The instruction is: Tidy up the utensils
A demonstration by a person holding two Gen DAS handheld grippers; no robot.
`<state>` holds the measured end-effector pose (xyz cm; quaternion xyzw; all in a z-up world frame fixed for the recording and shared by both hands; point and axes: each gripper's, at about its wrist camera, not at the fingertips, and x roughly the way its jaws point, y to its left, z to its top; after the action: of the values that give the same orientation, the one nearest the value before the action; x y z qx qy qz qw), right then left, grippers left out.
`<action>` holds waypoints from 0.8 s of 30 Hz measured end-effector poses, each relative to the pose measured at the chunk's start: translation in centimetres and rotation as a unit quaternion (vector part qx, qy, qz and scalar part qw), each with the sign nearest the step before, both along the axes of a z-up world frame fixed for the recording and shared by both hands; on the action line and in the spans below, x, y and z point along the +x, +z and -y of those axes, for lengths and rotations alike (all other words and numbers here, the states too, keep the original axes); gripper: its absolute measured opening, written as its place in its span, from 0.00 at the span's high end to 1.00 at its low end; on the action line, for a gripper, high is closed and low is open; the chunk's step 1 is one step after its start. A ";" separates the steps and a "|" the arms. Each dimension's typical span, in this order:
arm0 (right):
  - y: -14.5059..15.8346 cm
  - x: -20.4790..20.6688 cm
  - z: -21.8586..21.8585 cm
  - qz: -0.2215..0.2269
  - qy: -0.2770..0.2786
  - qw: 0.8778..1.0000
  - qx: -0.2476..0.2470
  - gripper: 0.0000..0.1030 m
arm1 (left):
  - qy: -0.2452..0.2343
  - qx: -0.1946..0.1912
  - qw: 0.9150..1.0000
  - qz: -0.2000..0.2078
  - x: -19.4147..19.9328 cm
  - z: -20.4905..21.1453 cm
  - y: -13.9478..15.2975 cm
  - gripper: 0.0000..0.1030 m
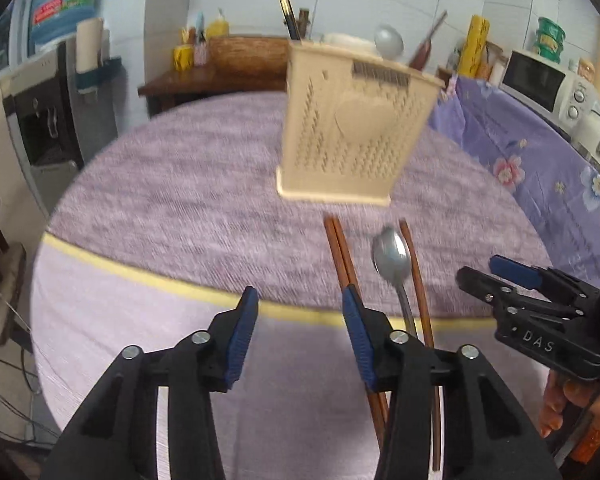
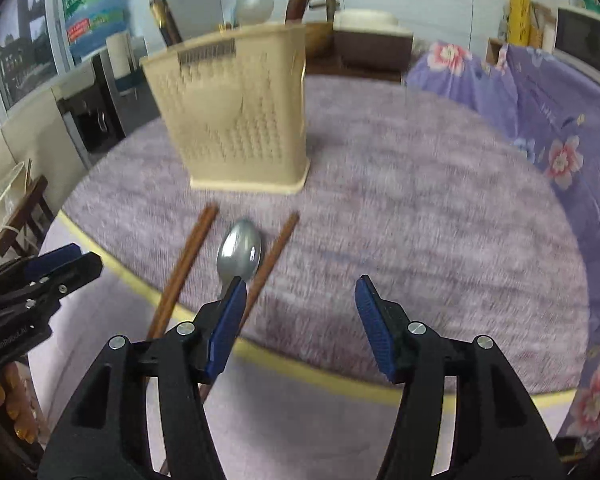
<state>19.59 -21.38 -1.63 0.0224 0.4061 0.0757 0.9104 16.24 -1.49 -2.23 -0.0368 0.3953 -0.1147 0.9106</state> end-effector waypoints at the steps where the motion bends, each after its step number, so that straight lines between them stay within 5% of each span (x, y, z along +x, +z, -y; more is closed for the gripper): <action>1: -0.5 -0.3 -0.1 -0.007 0.001 1.000 0.004 0.44 | -0.005 -0.002 1.000 -0.006 -0.1 0.1 -0.4 0.60; 15: -2.7 -0.1 -3.0 -0.062 0.025 0.998 -0.020 0.44 | -0.034 0.015 0.999 -0.033 -0.5 1.7 -1.8 0.63; 24: -2.6 -0.3 -2.6 -0.067 0.027 0.994 -0.087 0.44 | -0.043 0.022 0.998 -0.043 -0.5 2.2 -2.1 0.63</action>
<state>19.33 -18.78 -4.22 -0.0624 0.4719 0.0627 0.8772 15.74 -3.66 -4.34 -0.0043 0.4373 -0.1431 0.8878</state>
